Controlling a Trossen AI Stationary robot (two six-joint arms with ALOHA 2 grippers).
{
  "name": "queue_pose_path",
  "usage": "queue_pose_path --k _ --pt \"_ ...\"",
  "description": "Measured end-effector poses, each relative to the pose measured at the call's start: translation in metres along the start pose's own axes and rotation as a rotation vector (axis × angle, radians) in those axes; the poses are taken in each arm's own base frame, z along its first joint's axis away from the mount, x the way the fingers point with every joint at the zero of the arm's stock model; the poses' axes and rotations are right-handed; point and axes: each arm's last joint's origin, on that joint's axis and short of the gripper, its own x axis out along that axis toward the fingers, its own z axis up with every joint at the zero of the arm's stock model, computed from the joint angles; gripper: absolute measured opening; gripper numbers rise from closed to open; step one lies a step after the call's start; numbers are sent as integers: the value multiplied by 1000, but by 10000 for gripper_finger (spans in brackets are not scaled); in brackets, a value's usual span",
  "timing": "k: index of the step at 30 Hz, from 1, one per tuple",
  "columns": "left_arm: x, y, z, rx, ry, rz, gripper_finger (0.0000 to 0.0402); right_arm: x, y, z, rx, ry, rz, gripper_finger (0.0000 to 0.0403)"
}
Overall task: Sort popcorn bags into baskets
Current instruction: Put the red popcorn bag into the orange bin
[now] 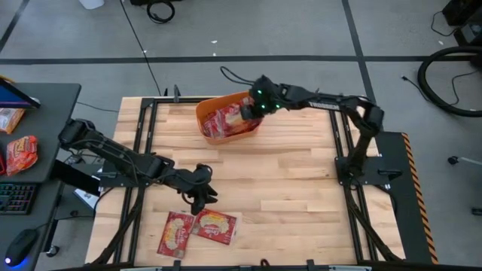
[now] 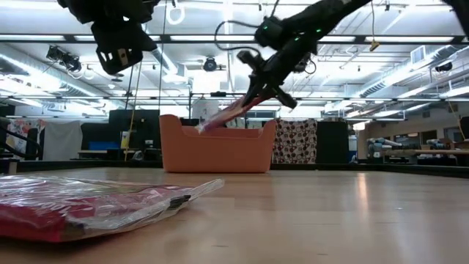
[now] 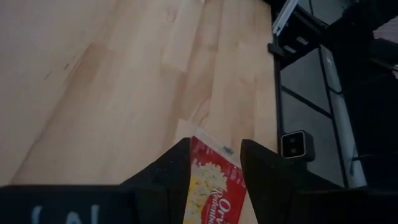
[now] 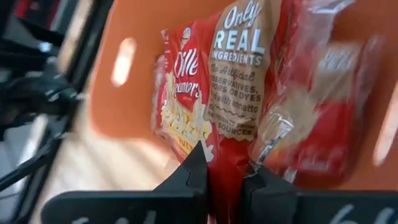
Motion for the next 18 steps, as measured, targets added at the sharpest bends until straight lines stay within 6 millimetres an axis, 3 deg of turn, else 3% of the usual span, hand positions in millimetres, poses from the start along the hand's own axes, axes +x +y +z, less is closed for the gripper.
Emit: queue_pose_path --k 4,8,13,18 --pt "-3 0 0 -1 3 2 144 21 -3 15 -26 36 -30 49" --pt "-5 0 -1 -11 21 3 144 28 1 32 -64 49 -8 101" --pt "-8 -2 -5 -21 47 0 144 13 3 44 -122 76 -209 157" --pt "-9 -2 -11 -33 85 20 144 -16 14 46 -211 84 -339 174"
